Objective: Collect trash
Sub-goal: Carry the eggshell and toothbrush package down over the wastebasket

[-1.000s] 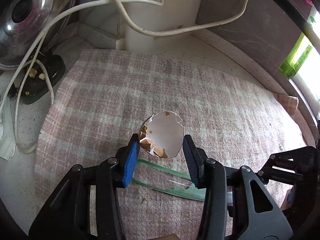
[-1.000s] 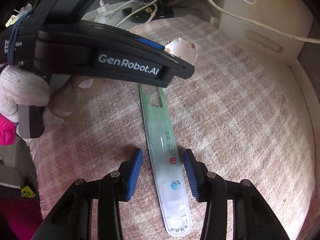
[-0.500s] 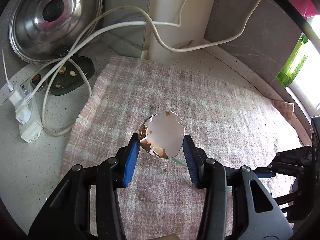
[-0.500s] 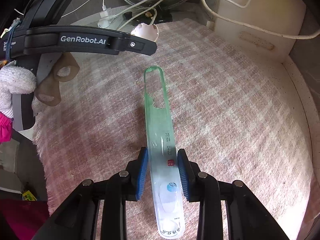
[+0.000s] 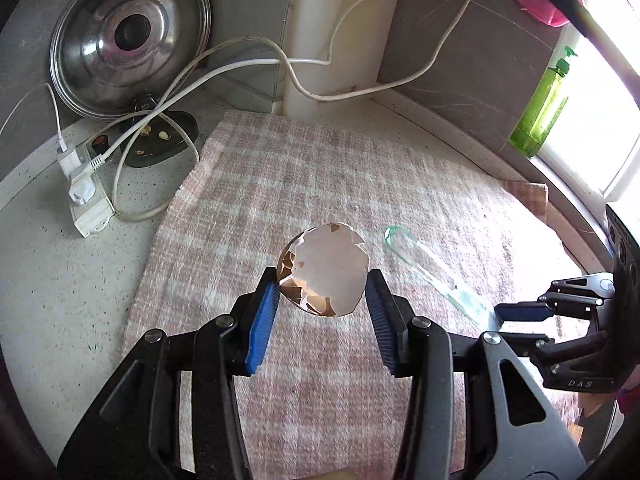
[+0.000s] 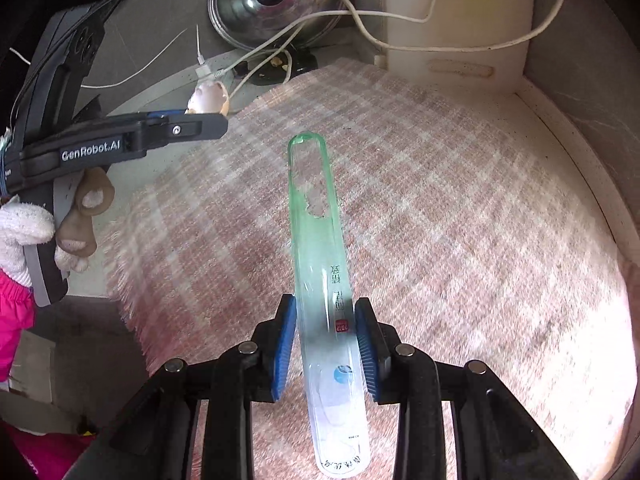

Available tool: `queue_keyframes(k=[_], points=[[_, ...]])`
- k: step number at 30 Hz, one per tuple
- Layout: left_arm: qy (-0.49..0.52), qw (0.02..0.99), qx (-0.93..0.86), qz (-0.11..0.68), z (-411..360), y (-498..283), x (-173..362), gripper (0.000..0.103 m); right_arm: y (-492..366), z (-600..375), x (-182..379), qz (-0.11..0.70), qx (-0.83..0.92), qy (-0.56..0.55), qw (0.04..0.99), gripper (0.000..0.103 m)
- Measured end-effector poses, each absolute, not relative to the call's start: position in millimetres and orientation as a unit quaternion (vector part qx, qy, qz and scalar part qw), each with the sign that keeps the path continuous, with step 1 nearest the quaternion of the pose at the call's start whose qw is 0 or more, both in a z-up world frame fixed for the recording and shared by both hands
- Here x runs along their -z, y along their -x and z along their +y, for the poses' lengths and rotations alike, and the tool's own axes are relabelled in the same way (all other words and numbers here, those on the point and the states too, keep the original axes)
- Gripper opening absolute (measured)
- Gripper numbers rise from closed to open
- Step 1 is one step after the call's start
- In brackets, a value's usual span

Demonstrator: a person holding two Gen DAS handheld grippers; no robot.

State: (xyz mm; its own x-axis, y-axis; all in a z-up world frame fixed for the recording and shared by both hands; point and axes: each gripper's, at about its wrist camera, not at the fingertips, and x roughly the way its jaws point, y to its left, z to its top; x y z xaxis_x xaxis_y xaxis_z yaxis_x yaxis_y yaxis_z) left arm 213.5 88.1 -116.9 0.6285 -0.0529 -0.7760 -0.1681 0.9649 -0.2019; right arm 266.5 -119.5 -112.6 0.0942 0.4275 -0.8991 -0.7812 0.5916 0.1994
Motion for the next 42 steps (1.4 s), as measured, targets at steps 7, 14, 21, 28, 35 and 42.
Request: queue_keyframes(k=[7, 14, 21, 28, 35, 42], points=[[0.128, 0.888, -0.008, 0.441, 67.9, -173.0, 117.3, 0.045, -247.8, -144.6, 106.9, 0.536, -0.391, 0.13, 0.737, 0.03], [0.122, 0.882, 0.015, 0.455, 54.0, -134.8, 122.7, 0.045, -219.8, -165.3, 94.5, 0.536, -0.371, 0.098, 0.752, 0.03], [0.11, 0.876, 0.034, 0.468, 46.3, -96.5, 129.1, 0.045, -181.4, -175.0, 89.7, 0.543, -0.355, 0.071, 0.758, 0.03], [0.101, 0.872, 0.046, 0.477, 44.1, -59.5, 131.9, 0.045, -134.6, -181.2, 85.4, 0.551, -0.342, 0.042, 0.761, 0.03], [0.104, 0.864, 0.059, 0.49, 39.3, -25.1, 141.0, 0.045, -89.5, -185.1, 86.8, 0.565, -0.331, 0.017, 0.755, 0.03], [0.094, 0.853, 0.077, 0.507, 27.9, 2.6, 156.6, 0.045, -48.1, -186.3, 94.9, 0.585, -0.323, -0.001, 0.744, 0.03]])
